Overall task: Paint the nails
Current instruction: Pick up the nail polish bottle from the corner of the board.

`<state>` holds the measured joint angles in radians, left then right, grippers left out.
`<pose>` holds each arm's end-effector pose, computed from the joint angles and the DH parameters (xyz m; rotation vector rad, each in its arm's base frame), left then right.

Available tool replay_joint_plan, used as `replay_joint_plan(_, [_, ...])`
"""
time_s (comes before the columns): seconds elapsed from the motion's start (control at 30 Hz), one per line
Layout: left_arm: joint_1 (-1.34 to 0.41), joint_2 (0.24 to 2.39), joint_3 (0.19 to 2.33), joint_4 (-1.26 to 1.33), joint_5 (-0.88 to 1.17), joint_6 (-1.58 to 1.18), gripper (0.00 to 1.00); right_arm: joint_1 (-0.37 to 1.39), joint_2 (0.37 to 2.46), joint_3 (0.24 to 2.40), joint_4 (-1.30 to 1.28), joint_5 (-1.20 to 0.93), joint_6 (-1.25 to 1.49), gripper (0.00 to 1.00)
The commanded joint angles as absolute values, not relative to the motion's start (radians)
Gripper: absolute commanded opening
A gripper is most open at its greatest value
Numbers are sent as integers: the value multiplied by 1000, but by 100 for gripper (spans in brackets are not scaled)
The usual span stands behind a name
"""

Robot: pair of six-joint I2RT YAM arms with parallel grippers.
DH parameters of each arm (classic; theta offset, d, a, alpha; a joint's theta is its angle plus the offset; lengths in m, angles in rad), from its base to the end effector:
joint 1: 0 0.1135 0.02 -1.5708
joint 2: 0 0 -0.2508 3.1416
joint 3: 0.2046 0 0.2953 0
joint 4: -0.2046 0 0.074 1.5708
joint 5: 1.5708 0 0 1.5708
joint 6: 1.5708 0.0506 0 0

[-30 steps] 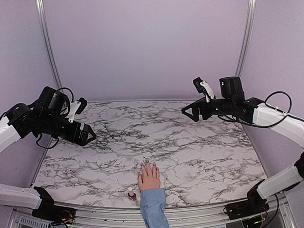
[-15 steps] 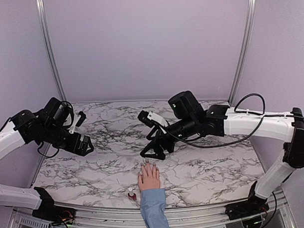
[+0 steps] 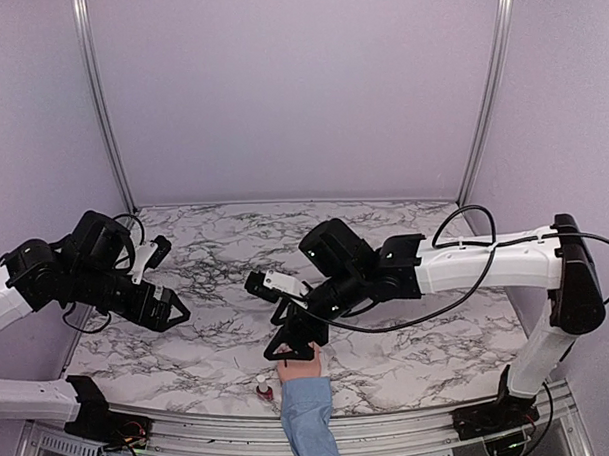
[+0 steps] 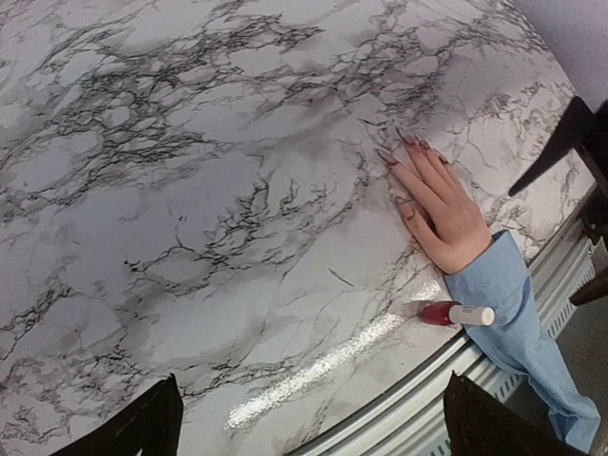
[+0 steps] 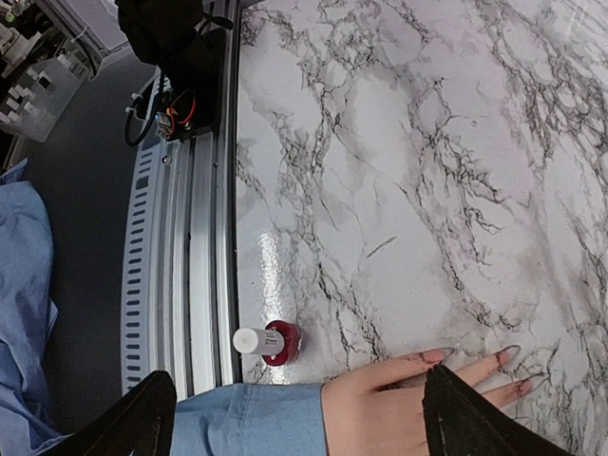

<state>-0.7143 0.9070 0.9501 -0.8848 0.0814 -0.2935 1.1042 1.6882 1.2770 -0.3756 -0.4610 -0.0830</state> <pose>0.1746 -0.1568 0.2906 0.5570 2.4230 -0.5467 0.1700 0.3876 0.2175 -1.5908 1.9263 1.0115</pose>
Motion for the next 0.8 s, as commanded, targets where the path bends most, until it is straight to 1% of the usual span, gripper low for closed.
replay_joint_plan(0.0, [-822, 870, 924, -840, 169, -266, 99, 1108, 1659, 1226, -340, -480, -89, 88])
replay_joint_plan(0.1, [-887, 893, 919, -833, 197, -255, 99, 1107, 1645, 1184, -327, -481, -81, 88])
replay_joint_plan(0.2, [-993, 969, 929, -838, 175, -251, 99, 1105, 1612, 1131, -295, -481, -44, 88])
replay_joint_plan(0.27, [-1086, 1023, 964, -841, 97, -250, 99, 1102, 1589, 1095, -271, -483, -20, 88])
replay_joint_plan(0.4, [-1217, 1163, 1039, -830, -28, -204, 99, 1092, 1540, 1030, -239, -484, 23, 88])
replay_joint_plan(0.53, [-1318, 1314, 1065, -799, -85, -129, 99, 1071, 1478, 972, -222, -476, 43, 87])
replay_joint_plan(0.7, [-1357, 1391, 1053, -720, -98, -84, 99, 1034, 1406, 919, -219, -474, 52, 87])
replay_joint_plan(0.77, [-1357, 1395, 1042, -697, -113, -68, 96, 1022, 1382, 901, -217, -474, 57, 87])
